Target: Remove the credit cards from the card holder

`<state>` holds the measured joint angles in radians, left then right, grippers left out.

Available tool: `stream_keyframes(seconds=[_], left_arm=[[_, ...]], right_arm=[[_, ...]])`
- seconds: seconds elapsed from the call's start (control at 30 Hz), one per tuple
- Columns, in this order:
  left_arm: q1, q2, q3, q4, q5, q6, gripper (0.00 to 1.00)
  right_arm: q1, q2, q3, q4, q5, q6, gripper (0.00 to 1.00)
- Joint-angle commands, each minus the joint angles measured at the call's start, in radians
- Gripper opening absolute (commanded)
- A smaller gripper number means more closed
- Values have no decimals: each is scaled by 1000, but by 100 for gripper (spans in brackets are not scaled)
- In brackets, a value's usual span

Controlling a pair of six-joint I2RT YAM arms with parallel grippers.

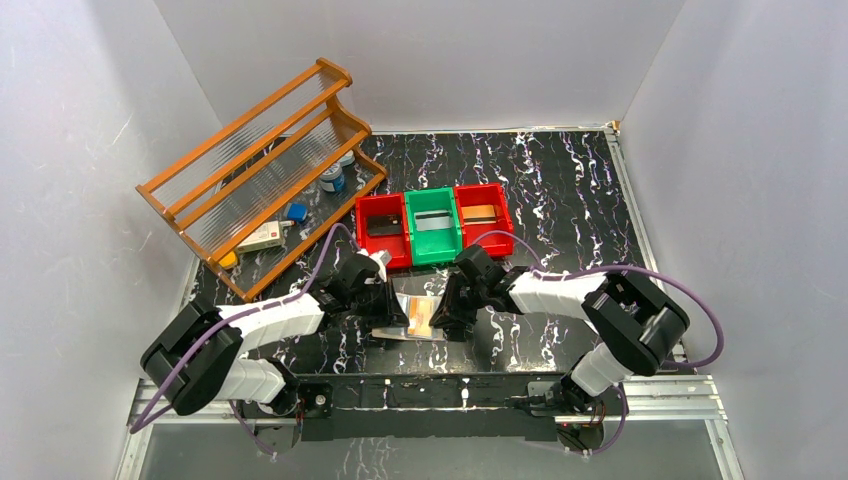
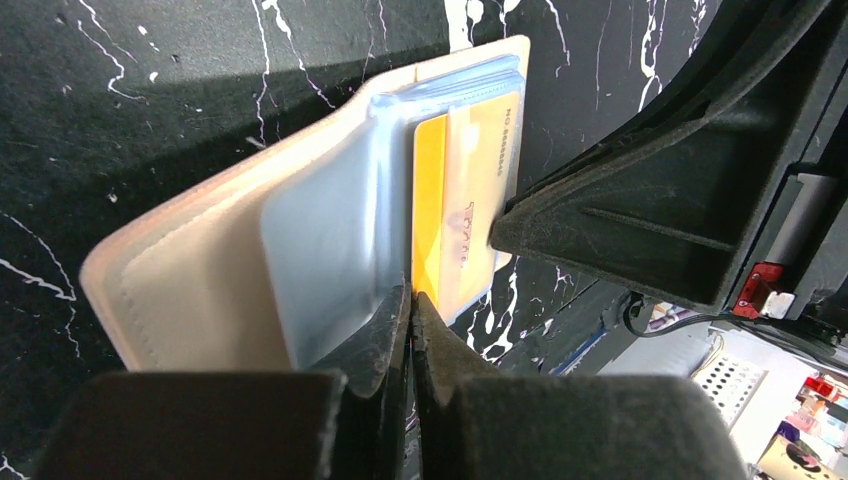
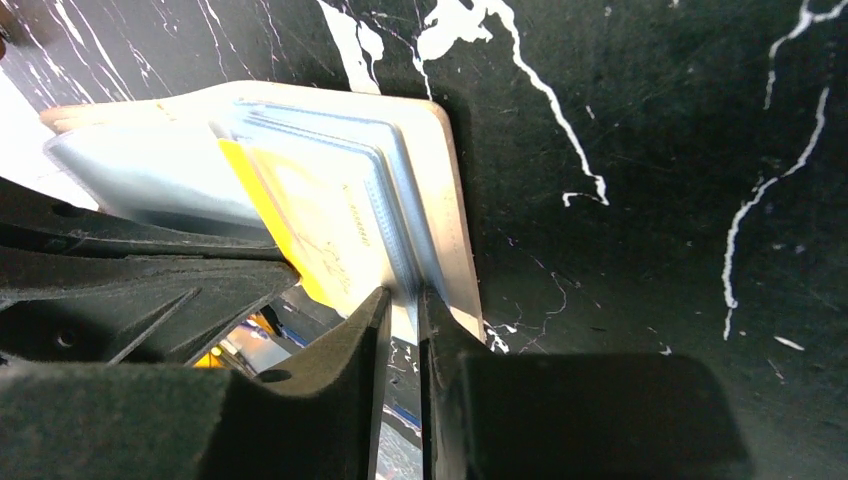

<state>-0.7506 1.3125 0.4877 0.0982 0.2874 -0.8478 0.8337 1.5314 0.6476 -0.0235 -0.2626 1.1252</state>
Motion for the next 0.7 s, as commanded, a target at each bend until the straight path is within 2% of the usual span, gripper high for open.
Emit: stream_keyframes(seconds=[0.0,0.23,0.67], left_arm=[[-12,-36,14,-25,-2,0,0],[-11,-42,13,-21,0,-4,0],[-12,-19,-5,68,47,-35,0]], right_arm=[[8,-18,33,-76,81,-28,25],[8,-66,61,-99,97,-36,29],[10,-10,49,81,-44,-13,31]])
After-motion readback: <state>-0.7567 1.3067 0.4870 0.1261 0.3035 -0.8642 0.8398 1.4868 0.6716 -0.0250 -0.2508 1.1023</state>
